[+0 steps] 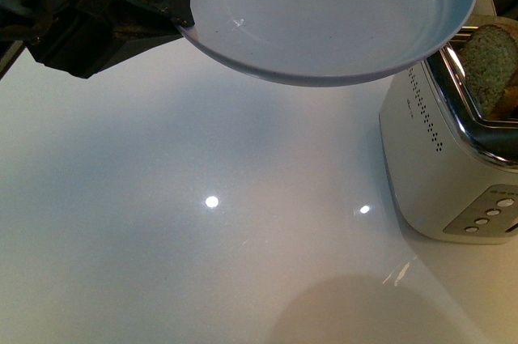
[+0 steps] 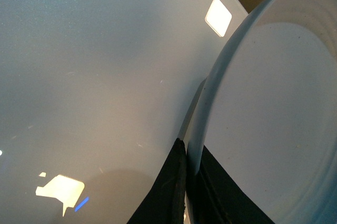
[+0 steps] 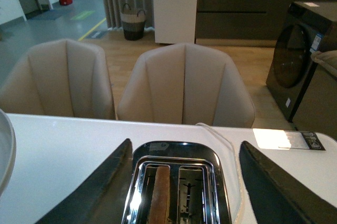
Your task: Left arm holds plate, right arm toasts bread
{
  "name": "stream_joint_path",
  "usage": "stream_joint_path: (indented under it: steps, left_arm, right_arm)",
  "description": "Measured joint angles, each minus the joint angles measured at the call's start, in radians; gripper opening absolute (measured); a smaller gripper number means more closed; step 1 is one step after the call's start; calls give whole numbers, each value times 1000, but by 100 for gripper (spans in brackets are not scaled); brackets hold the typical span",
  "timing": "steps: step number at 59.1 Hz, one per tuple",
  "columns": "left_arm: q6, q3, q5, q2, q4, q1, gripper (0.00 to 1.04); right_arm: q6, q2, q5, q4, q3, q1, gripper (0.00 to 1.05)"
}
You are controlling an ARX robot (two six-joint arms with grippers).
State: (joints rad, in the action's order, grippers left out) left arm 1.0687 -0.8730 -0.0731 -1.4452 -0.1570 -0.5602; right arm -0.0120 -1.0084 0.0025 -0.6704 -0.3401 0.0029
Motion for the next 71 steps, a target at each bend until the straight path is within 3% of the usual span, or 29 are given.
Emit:
stream_joint_path:
  steps: [16,71]
  left_arm:
    - [0,0,0,0,0,0,3]
    - [0,0,1,0,0,0,3]
  right_arm:
    - [1,122,0,-4,138,-2,2]
    - [6,554,-3,221,322,-2,2]
